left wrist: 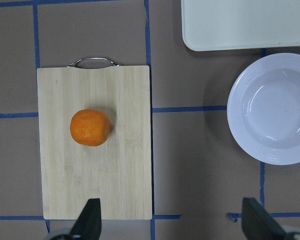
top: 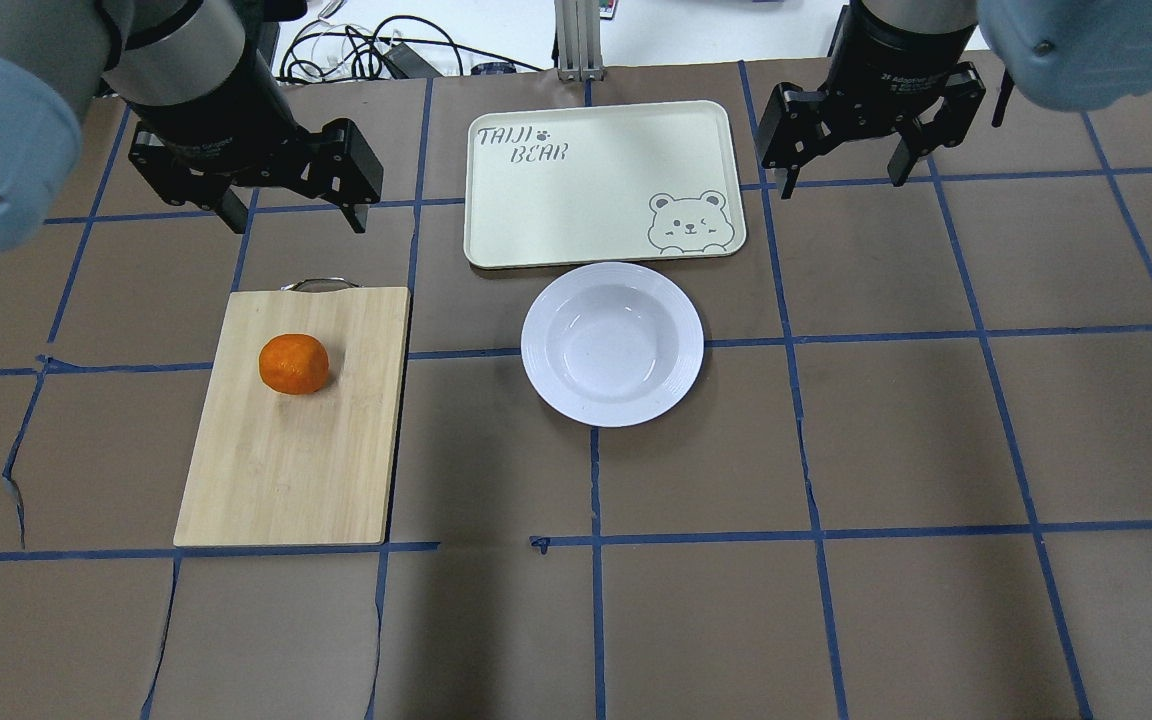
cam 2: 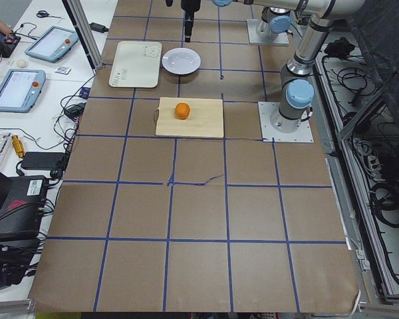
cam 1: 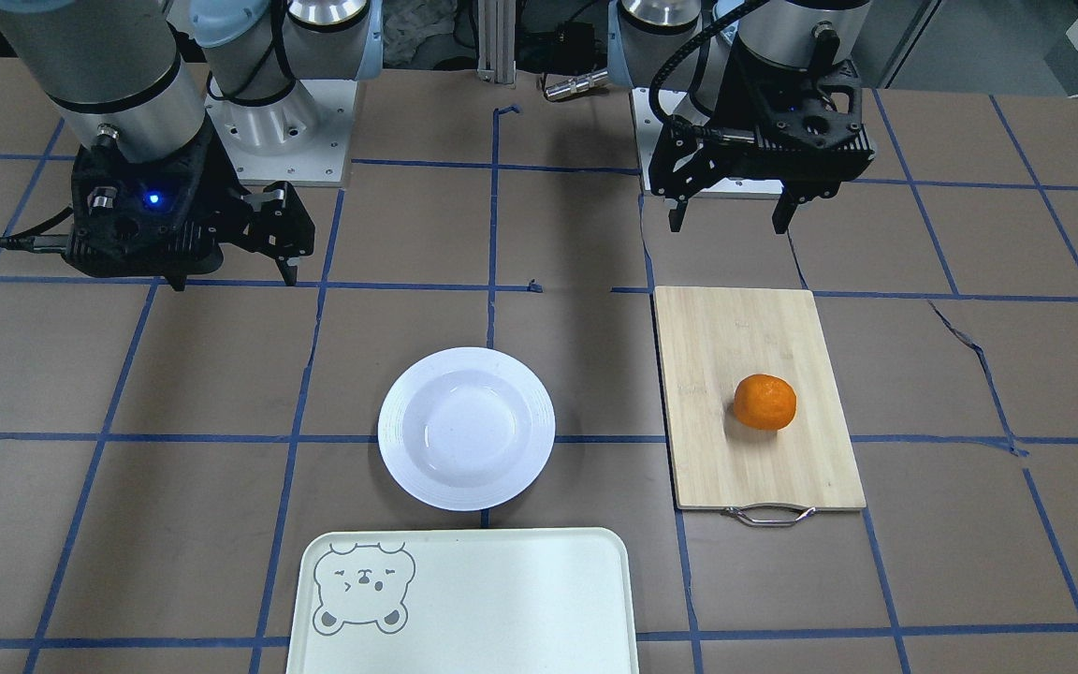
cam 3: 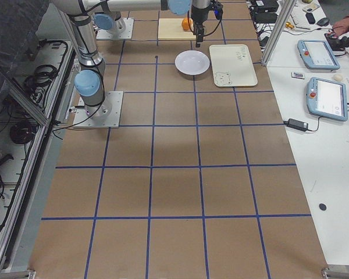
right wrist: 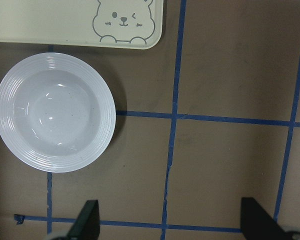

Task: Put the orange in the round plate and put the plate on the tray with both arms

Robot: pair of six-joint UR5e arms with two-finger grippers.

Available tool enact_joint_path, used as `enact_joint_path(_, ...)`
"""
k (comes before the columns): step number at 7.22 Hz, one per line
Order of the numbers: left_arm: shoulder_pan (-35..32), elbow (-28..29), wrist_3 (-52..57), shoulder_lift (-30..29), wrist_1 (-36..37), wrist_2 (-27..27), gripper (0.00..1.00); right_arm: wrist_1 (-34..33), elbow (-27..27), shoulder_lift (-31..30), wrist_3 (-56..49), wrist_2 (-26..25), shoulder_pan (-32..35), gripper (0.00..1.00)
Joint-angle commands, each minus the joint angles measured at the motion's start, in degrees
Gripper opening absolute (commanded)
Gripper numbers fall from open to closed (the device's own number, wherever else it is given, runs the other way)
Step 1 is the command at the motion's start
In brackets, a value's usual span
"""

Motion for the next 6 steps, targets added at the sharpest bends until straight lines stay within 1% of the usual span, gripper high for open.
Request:
enact_joint_path(1, 0.04, 0.09, 0.09, 0.03, 0.0, -0.06, 1.0, -0.29, 0.03, 0.0, -0.32, -0.08, -0.04, 1.0)
enact_joint_path(6, 0.04, 0.0, 0.0, 0.12, 0.0, -0.06, 1.0, -0.21, 0.12, 0.35, 0.56, 0.8, -0.57, 1.0)
